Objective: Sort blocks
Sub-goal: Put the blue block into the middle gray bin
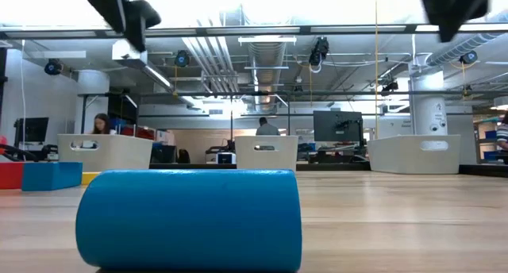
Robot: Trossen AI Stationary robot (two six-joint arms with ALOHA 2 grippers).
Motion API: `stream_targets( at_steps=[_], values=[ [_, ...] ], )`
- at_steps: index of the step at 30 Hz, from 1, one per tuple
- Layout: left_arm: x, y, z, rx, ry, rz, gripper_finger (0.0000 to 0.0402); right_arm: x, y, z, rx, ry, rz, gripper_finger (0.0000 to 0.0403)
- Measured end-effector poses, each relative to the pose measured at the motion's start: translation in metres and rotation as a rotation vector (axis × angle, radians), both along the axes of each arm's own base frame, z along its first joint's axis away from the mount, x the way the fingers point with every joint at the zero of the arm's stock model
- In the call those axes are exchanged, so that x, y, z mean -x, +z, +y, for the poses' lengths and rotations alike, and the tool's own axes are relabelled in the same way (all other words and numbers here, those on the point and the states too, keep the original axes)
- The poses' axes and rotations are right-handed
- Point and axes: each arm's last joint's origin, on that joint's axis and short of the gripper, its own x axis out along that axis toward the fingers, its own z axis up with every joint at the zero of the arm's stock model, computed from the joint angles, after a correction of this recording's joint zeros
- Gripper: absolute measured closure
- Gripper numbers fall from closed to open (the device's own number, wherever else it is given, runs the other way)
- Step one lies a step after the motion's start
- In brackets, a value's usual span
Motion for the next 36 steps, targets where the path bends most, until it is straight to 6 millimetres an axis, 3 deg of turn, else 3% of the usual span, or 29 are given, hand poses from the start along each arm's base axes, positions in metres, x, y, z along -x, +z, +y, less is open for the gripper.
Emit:
stream_targets(
  at_steps=[6,13,22,29,33,36],
  values=[
    [-0.006,0.003,-0.027,0.033,-0.102,-0.134,0.0192,-0.027,-0.017,0.009,0.138,0.244,-0.129,0.0197],
    [-0.004,0.004,-0.044,0.111,0.156,-0.184,0.0192,-0.07,-0.051,0.03,0.123,0.468,-0.284,0.0206],
    [0.003,0.0,-0.065,0.179,0.196,-0.153,0.0192,-0.105,-0.088,0.047,0.167,0.689,-0.389,0.0246],
    [0.007,-0.004,-0.066,0.191,0.254,-0.11,0.0192,-0.132,-0.112,0.059,0.201,0.745,-0.573,0.0316],
    [0.014,-0.007,-0.068,0.152,0.236,-0.057,0.0193,-0.139,-0.121,0.067,0.209,0.77,-0.595,0.0377],
    [0.017,-0.009,-0.067,0.108,0.25,-0.042,0.0202,-0.14,-0.126,0.077,0.229,0.828,-0.629,0.0389]
  ],
)
